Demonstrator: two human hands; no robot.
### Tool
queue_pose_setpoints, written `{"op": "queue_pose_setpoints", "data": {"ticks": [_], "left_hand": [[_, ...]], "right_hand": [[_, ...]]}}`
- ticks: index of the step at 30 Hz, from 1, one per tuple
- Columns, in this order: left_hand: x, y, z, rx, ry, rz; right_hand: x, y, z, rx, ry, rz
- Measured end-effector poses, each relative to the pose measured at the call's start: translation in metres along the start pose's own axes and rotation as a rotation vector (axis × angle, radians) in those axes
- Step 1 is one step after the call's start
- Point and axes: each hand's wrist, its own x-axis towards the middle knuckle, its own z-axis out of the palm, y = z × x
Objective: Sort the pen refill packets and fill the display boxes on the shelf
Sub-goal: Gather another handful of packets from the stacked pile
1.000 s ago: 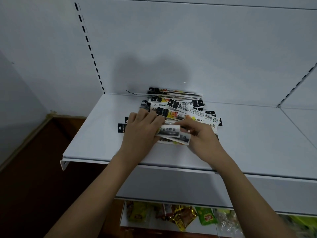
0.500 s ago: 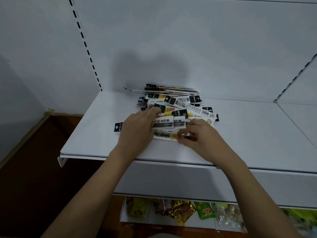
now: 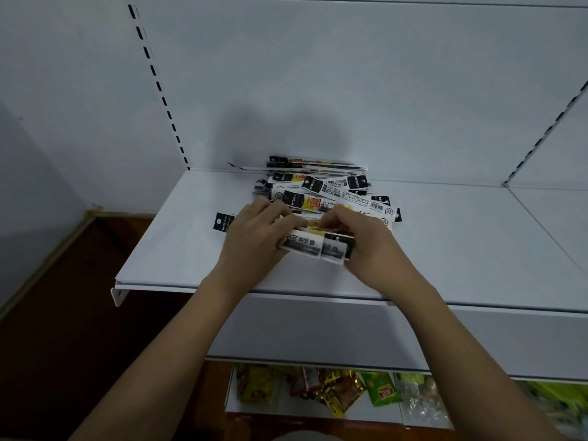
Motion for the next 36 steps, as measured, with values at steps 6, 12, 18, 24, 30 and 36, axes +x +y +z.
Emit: {"op": "queue_pose_setpoints", "data": {"ticks": [6,12,18,24,30,36], "left_hand": [[-0.002,0.001,0.002,0.016,0.004,-0.087],[-0.001,0.003,0.001,0.072,-0.077,-0.097],[-0.001,0.0,0.001,0.114,-0.12,-0.384],[-0.001,0.0,-0.001,0.131,-0.038,-0.525],[-0.001,0.001,0.003,0.208,-0.044,-0.45],[0.0,0.004,0.004,0.089,0.047,-0.303]], "right_hand": [[0.006,0.004,-0.006,0.354,0.056,0.301],[0.012,-0.012,0.01,0.435,0.012,0.273],[0.011,0.011,0.003,0.32,0.342,0.201],[0.006,0.049,0.014,-0.18,0.328,-0.018],[0.004,0.052,0.017,-0.358,0.272,0.089],[0.003,0.044,0.013,-0.284,0.357,0.066]]}}
